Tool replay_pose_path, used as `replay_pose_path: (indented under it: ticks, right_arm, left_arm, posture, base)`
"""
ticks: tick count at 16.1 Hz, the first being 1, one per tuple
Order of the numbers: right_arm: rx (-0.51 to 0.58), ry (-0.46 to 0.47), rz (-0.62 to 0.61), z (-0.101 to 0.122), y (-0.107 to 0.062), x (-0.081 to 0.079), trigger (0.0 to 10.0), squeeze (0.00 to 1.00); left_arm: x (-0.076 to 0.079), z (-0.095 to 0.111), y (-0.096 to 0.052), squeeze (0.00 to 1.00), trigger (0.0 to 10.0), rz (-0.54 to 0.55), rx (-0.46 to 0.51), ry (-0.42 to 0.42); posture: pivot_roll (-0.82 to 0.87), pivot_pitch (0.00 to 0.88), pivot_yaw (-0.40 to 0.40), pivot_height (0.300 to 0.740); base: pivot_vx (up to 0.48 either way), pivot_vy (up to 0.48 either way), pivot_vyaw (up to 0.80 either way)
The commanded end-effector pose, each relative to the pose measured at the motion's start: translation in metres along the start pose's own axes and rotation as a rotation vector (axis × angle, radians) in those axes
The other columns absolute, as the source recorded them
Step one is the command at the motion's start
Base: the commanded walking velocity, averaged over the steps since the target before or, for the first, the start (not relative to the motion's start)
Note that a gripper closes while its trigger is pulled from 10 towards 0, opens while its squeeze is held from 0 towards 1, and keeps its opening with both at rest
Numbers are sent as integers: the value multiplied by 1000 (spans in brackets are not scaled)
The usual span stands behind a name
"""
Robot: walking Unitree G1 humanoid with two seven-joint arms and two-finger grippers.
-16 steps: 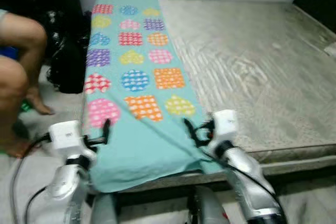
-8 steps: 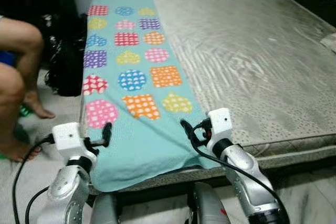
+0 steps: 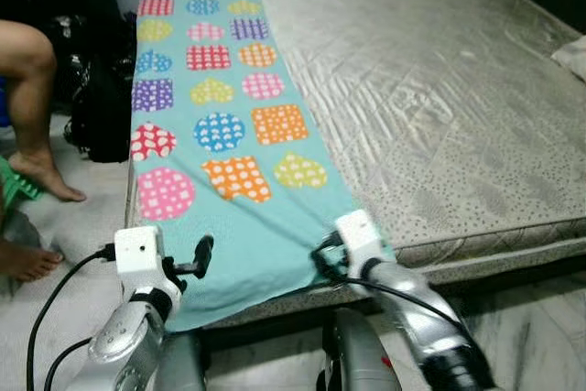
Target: Clean up the room
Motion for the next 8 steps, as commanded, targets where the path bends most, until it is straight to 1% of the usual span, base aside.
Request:
replay_pose_path:
  ticks: [1, 3, 4, 5, 6, 7, 8]
  right_arm:
    - [0, 2, 31, 6, 6, -7, 10000, 0]
    - [19, 12, 50, 18, 17, -20, 10000, 0]
    - [38, 38, 29, 27, 25, -25, 10000, 0]
    - [38, 52, 9, 30, 29, -26, 10000, 0]
    - [59, 80, -30, 33, 33, -25, 10000, 0]
    - [88, 120, -65, 37, 35, -22, 10000, 0]
    - [103, 134, -79, 40, 37, -22, 10000, 0]
  left_arm:
    - [4, -1, -3, 0, 10000, -21, -22, -2]
    - [9, -5, -6, 0, 10000, -49, -58, -13]
    - [16, -6, -9, 0, 10000, -84, -86, -20]
    - [19, -6, -11, 0, 10000, -102, -96, -21]
    - [21, -7, -13, 0, 10000, -119, -107, -13]
    - [20, -8, -16, 0, 10000, -114, -115, -5]
    - [18, -9, -18, 0, 10000, -104, -119, -8]
  posture:
    - [-60, 175, -48, 592]
    - [-55, 187, -37, 592]
    - [-44, 192, -30, 592]
    - [-35, 195, -29, 592]
    - [-23, 202, -26, 592]
    - [-10, 209, -24, 592]
    - [-6, 215, -21, 592]
  base:
    - [0, 0, 0]
    - [0, 0, 0]
    - [0, 0, 0]
    - [0, 0, 0]
    - [0, 0, 0]
    - [0, 0, 0]
    - [0, 0, 0]
Point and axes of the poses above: a point about 5 cm out from each wrist's last joint towards the gripper, its own y axis pointing out of the wrist towards the gripper, its own z axis along the axis of the wrist's last joint, x = y × z, the point moved 1 cm from there along y, pointing out of the wrist towards the gripper, and after that the axes turned 12 degrees about -y, right-handed, at the moved point
